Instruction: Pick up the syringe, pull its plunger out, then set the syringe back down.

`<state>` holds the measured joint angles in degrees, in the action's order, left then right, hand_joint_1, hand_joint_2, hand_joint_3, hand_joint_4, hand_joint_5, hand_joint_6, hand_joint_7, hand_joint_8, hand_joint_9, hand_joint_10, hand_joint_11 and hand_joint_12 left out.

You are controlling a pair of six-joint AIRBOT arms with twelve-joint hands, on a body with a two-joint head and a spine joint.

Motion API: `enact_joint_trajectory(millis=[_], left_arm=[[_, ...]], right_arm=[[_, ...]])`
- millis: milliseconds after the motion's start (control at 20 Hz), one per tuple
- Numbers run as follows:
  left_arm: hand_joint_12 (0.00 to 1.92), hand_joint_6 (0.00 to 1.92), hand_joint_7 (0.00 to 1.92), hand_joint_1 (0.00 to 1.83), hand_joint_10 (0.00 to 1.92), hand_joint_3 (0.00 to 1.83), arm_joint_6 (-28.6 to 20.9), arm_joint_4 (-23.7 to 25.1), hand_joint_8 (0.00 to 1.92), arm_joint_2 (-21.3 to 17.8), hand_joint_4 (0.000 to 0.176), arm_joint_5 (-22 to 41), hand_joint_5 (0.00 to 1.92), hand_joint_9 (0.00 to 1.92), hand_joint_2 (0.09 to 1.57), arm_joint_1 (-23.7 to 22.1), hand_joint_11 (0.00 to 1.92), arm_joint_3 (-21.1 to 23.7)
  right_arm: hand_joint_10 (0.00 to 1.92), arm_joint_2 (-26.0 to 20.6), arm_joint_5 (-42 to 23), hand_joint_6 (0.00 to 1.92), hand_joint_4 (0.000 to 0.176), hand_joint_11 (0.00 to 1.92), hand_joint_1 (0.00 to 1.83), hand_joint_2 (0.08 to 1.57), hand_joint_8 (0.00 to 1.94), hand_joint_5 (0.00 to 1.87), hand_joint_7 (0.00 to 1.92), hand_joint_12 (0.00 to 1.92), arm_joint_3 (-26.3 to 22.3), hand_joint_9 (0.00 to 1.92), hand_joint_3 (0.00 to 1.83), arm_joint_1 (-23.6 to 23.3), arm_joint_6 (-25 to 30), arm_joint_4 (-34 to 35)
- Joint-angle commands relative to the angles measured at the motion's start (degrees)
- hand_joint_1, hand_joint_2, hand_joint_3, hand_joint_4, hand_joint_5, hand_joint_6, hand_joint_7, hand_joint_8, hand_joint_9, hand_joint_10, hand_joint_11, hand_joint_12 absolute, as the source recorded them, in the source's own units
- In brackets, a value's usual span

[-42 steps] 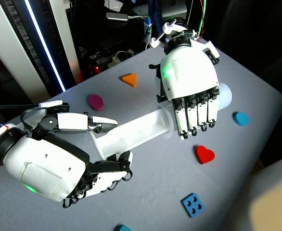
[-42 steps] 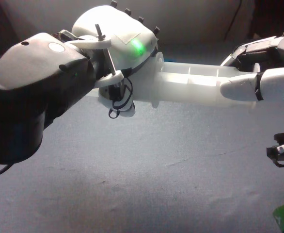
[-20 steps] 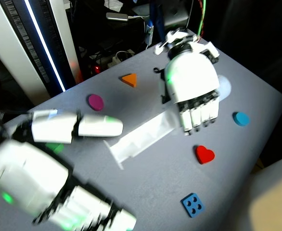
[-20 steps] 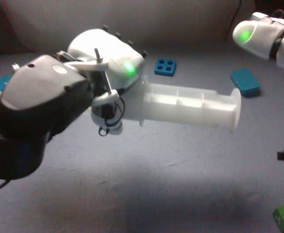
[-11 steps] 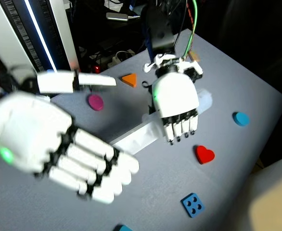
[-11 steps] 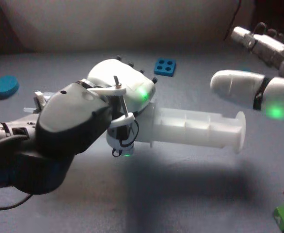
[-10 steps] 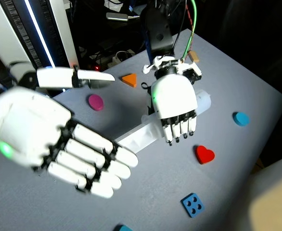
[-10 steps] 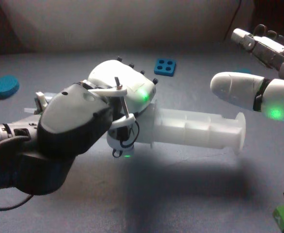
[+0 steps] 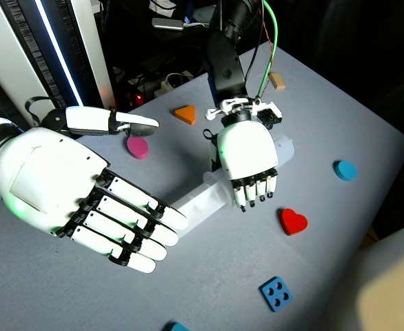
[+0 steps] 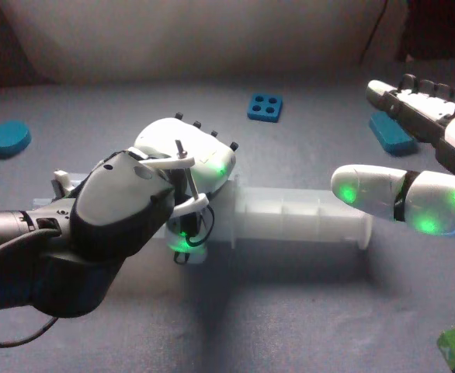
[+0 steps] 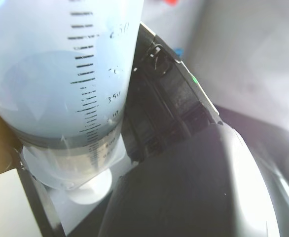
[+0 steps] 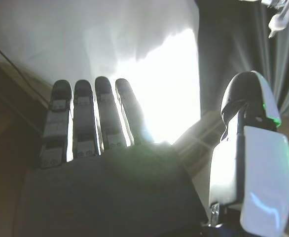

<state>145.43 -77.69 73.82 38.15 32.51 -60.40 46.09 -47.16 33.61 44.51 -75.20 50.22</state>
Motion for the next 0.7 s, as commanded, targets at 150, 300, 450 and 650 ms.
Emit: enact_joint_trajectory(millis=[150,300,450,650], left_arm=[[1.01,0.85,1.06,1.39,1.06,0.00,0.42,3.97,0.87,-0.13,0.000,2.55,0.94,1.04,1.08,-0.51,0.94,-0.49],[1.01,0.89,1.00,1.38,1.10,0.00,0.38,3.97,0.93,-0.11,0.000,2.53,0.94,1.01,1.09,-0.49,0.88,0.04],[0.86,0.15,0.92,0.93,0.24,0.00,0.36,3.97,0.20,-0.11,0.000,2.75,0.84,0.93,1.10,-0.37,0.70,0.48],[0.69,0.00,0.63,0.55,0.00,0.00,0.26,3.97,0.00,-0.12,0.000,2.80,0.69,0.58,1.11,-0.59,0.33,0.54]], right_arm=[[0.00,0.30,-6.34,0.00,0.000,0.01,0.11,0.97,0.00,0.00,0.00,0.01,0.01,0.00,0.00,0.01,-3.41,-2.82],[0.00,0.59,-7.07,0.00,0.000,0.03,0.12,0.97,0.00,0.00,0.00,0.02,0.01,0.00,0.00,0.17,-4.38,-2.82],[0.00,0.83,-7.67,0.00,0.000,0.00,0.11,0.98,0.00,0.00,0.00,0.00,0.01,0.00,0.00,0.20,-4.38,-3.55],[0.00,0.97,-8.41,0.00,0.000,0.01,0.13,0.98,0.00,0.00,0.00,0.00,0.01,0.00,0.00,0.32,-4.36,-4.24]])
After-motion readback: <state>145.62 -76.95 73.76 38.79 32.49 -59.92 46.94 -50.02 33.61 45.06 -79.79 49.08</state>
